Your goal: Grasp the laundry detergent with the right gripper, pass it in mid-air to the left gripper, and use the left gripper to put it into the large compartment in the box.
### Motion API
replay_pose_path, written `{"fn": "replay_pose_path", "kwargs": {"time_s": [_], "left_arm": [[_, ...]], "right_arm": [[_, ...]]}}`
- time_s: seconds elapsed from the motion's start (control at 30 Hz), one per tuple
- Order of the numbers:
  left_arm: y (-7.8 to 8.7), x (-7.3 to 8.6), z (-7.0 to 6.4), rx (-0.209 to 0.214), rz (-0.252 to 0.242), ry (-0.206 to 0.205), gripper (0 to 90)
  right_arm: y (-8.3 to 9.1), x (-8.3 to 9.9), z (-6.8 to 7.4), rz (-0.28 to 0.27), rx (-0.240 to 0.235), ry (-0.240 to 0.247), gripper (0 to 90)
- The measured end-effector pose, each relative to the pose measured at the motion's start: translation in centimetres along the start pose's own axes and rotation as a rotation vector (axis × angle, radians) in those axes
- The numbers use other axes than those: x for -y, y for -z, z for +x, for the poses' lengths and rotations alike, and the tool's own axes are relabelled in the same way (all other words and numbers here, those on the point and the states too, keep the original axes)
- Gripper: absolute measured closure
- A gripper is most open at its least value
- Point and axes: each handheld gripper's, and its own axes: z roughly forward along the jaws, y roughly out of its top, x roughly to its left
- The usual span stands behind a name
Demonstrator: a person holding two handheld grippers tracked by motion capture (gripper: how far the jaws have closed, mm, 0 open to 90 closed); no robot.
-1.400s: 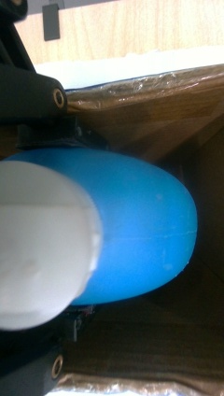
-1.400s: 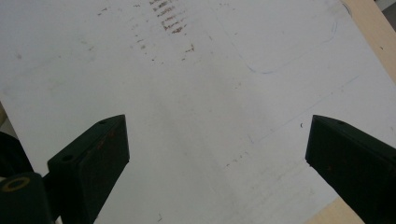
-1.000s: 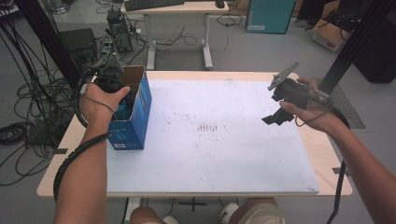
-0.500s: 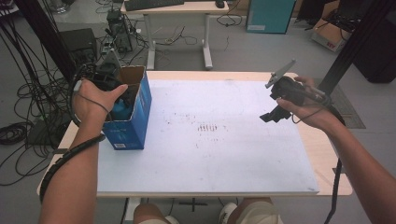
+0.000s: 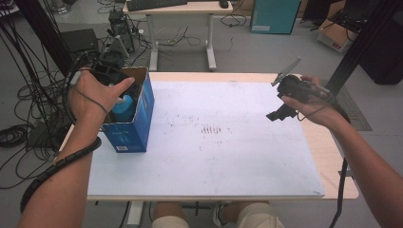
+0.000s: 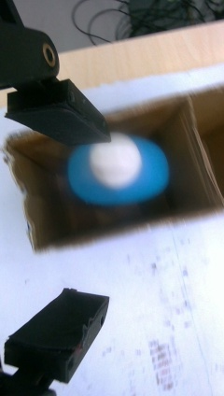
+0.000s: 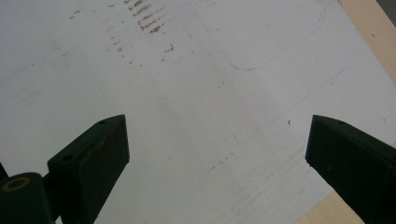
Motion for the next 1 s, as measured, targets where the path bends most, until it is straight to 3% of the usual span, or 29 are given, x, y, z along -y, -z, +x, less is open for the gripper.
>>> {"fn": "replay_pose_path", "kwargs": {"time_s": [0.2, 0.47, 0.7, 1.0], "left_arm": [[0.0, -1.0, -3.1, 0.068, -0.018, -0.069, 14.4], [-0.1, -1.6, -6.6, 0.129, -0.035, -0.159, 9.0], [-0.9, -1.7, -8.3, 0.174, -0.045, -0.201, 7.3], [-2.0, -1.5, -9.7, 0.180, -0.038, -0.242, 7.3]], "right_arm": [[-0.1, -0.3, -0.6, 0.015, 0.003, -0.008, 6.2], [-0.2, -0.5, -1.8, 0.028, 0.007, -0.026, 6.2], [-0.7, -0.9, -2.1, 0.029, 0.003, -0.032, 6.2], [-1.3, -1.2, -2.3, 0.039, 0.000, -0.034, 6.2]]}}
